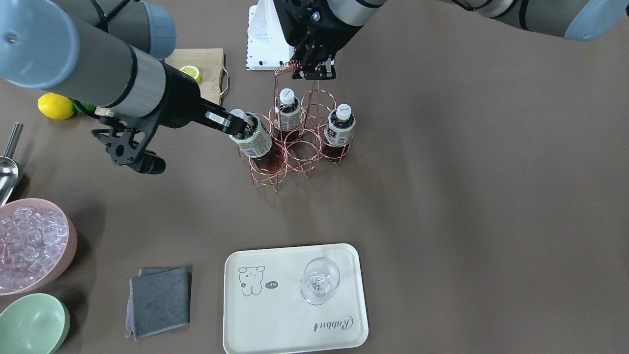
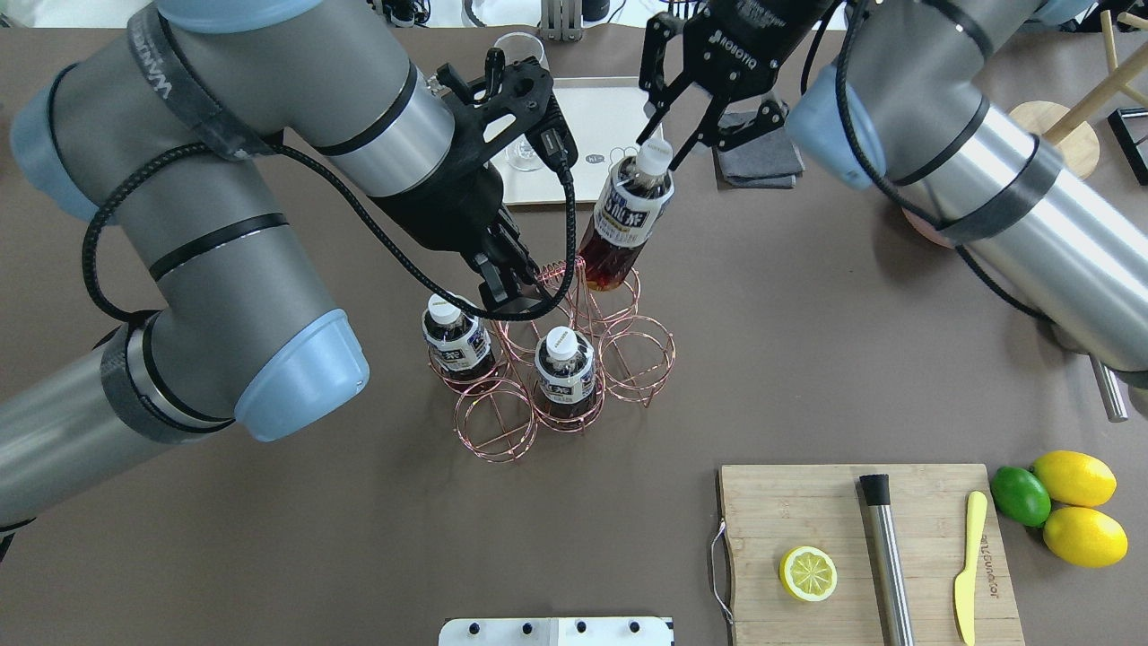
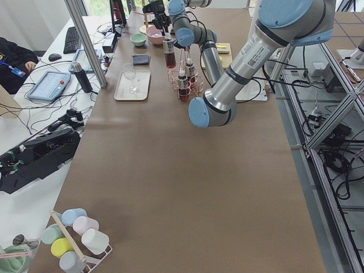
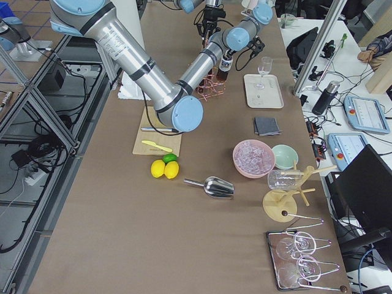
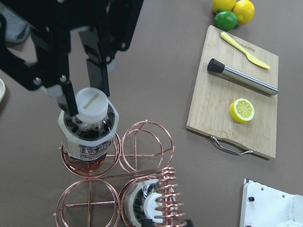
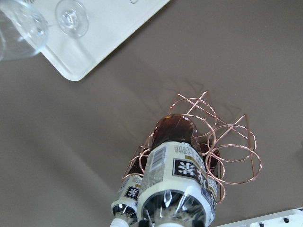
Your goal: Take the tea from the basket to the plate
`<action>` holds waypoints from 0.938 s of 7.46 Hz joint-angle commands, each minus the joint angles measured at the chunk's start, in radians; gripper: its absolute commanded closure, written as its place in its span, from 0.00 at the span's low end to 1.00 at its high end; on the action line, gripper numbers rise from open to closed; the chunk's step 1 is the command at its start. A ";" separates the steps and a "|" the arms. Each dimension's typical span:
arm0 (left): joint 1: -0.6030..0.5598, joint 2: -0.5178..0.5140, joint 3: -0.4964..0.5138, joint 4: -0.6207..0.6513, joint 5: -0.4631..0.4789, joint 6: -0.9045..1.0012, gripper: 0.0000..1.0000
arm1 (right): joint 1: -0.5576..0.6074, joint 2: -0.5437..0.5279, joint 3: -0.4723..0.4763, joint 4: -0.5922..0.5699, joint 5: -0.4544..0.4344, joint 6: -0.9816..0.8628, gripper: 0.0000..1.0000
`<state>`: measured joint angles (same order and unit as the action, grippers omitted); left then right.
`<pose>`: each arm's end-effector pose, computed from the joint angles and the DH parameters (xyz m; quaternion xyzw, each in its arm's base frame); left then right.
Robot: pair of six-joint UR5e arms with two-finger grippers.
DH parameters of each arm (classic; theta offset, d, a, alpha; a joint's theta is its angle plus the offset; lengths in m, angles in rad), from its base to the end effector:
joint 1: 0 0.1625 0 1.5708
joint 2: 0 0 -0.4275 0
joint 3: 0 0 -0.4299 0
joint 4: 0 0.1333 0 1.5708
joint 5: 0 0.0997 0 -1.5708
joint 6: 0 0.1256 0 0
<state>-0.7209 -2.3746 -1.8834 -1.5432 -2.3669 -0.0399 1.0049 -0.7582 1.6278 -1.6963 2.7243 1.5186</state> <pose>0.4374 -0.4423 0.0253 0.2882 0.5048 0.4952 0.6457 -0.3573 -0.5970 0.0979 -0.2850 -0.5193 0.1819 0.7849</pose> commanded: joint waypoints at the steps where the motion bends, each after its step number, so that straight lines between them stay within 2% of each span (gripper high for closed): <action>1: -0.002 0.000 -0.002 0.000 0.000 0.000 1.00 | 0.084 0.033 -0.040 -0.002 0.049 -0.006 1.00; 3: -0.008 0.000 -0.002 0.000 -0.003 0.000 1.00 | 0.104 0.168 -0.295 0.009 0.040 -0.085 1.00; 4: -0.041 -0.001 -0.016 0.006 -0.008 0.000 1.00 | 0.106 0.177 -0.380 0.009 0.026 -0.224 1.00; 5: -0.057 -0.001 -0.054 0.027 -0.015 -0.001 1.00 | 0.104 0.180 -0.440 0.010 0.019 -0.283 1.00; 6: -0.095 -0.001 -0.075 0.055 -0.056 -0.011 1.00 | 0.084 0.206 -0.519 0.033 -0.032 -0.348 1.00; 7: -0.157 0.000 -0.079 0.069 -0.113 -0.011 1.00 | 0.060 0.252 -0.619 0.111 -0.078 -0.374 1.00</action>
<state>-0.7956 -2.3759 -1.9408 -1.5049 -2.4046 -0.0459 1.0980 -0.5662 1.1625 -1.6715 2.7178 1.2217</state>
